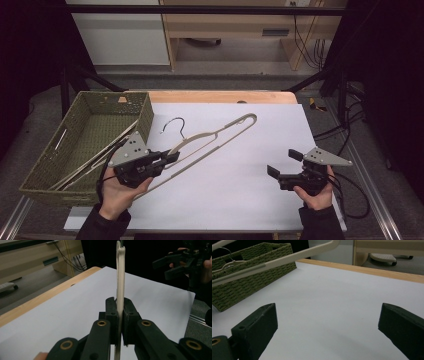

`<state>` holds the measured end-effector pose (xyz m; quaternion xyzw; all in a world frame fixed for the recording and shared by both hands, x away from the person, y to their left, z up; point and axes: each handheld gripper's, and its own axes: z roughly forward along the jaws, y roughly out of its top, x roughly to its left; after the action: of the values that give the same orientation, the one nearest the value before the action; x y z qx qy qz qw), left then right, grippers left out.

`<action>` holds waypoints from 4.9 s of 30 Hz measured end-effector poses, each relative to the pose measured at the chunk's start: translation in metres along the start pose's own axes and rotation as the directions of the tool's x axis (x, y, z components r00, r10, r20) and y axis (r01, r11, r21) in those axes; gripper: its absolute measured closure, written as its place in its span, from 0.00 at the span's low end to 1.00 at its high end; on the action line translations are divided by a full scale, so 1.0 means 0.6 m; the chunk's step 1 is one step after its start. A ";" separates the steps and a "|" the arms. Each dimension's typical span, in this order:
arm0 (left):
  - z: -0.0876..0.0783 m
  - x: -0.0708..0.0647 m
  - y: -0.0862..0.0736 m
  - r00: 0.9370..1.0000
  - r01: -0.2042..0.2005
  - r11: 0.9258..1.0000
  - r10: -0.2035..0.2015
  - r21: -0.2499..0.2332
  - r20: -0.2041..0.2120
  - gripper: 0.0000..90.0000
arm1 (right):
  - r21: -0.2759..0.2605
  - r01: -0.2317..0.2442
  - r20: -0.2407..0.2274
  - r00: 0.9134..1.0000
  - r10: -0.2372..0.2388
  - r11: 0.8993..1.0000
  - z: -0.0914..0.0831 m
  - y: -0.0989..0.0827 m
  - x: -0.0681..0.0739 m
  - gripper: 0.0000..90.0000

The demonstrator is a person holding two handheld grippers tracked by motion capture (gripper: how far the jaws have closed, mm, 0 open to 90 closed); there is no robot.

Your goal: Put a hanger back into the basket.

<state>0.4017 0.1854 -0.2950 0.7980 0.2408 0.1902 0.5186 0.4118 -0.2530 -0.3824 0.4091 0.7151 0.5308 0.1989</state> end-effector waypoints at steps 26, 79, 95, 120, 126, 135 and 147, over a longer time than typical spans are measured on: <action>-0.146 0.136 0.070 0.968 -0.036 0.999 0.039 0.017 -0.246 0.94 | -0.004 -0.007 -0.001 1.000 0.007 1.000 0.000 0.000 0.001 0.03; -0.175 0.325 -0.171 0.886 0.130 0.956 0.008 0.264 -0.464 0.94 | 0.015 -0.001 -0.009 1.000 0.001 1.000 0.005 -0.003 0.001 0.03; -0.140 0.326 -0.236 0.909 0.200 0.923 -0.051 0.327 -0.413 0.91 | 0.018 0.001 -0.018 1.000 -0.001 1.000 0.006 -0.003 0.002 0.04; -0.177 0.279 -0.180 0.917 0.211 0.973 -0.163 0.097 -0.363 0.40 | 0.013 0.003 -0.028 1.000 -0.002 1.000 0.007 -0.002 0.006 0.04; -0.179 0.235 -0.147 0.924 0.174 0.985 -0.169 -0.018 -0.344 0.26 | 0.011 0.008 -0.029 1.000 -0.008 1.000 0.006 -0.001 0.005 0.03; -0.146 0.156 -0.116 0.957 0.124 0.989 -0.142 -0.086 -0.254 0.13 | -0.004 -0.001 -0.023 1.000 0.001 1.000 0.003 0.000 0.005 0.03; -0.080 0.110 -0.135 0.976 0.123 0.988 -0.138 -0.097 -0.167 0.15 | -0.025 0.002 -0.016 1.000 -0.003 1.000 -0.008 0.001 0.002 0.03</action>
<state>0.4137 0.2872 -0.3469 0.7379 0.3286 0.2345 0.5409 0.4080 -0.2547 -0.3801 0.4014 0.7105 0.5427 0.1986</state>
